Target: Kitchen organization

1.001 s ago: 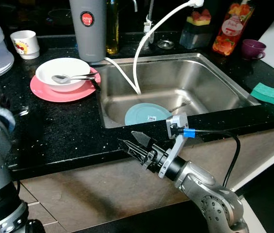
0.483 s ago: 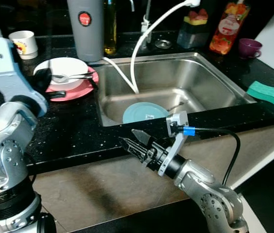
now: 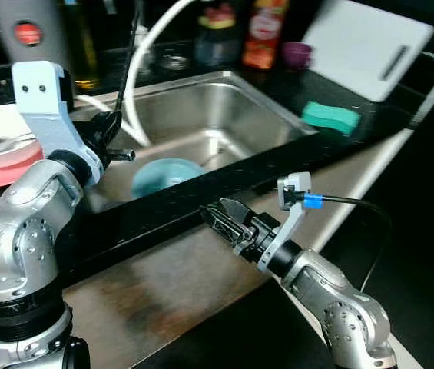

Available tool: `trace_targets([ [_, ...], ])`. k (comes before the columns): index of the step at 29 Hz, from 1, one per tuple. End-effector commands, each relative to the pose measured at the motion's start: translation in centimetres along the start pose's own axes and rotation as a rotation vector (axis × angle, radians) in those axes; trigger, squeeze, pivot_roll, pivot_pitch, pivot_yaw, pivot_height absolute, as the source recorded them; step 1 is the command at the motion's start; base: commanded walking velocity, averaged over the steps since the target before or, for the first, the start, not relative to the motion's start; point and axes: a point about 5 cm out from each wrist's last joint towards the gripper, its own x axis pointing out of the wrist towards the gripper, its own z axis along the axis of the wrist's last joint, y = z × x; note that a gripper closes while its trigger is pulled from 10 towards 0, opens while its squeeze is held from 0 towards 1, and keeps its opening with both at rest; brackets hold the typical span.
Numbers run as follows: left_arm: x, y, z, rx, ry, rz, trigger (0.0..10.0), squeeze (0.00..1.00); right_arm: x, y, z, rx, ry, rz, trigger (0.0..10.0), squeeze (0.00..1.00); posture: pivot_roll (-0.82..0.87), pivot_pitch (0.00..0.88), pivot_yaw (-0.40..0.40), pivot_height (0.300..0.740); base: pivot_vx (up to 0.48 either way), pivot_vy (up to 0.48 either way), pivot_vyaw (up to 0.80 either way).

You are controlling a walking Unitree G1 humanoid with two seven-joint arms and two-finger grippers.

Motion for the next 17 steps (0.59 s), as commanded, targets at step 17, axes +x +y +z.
trace_targets([
  [17, 1.7, 2.0, -3.9, 0.475, 0.258, -0.026, 10.0, 0.00, -0.1, -0.5, 0.6, -0.002, -0.056, -0.032, 10.0, 0.00, 0.10, 0.019, -0.024, 0.740, 0.000, 0.000, -0.28],
])
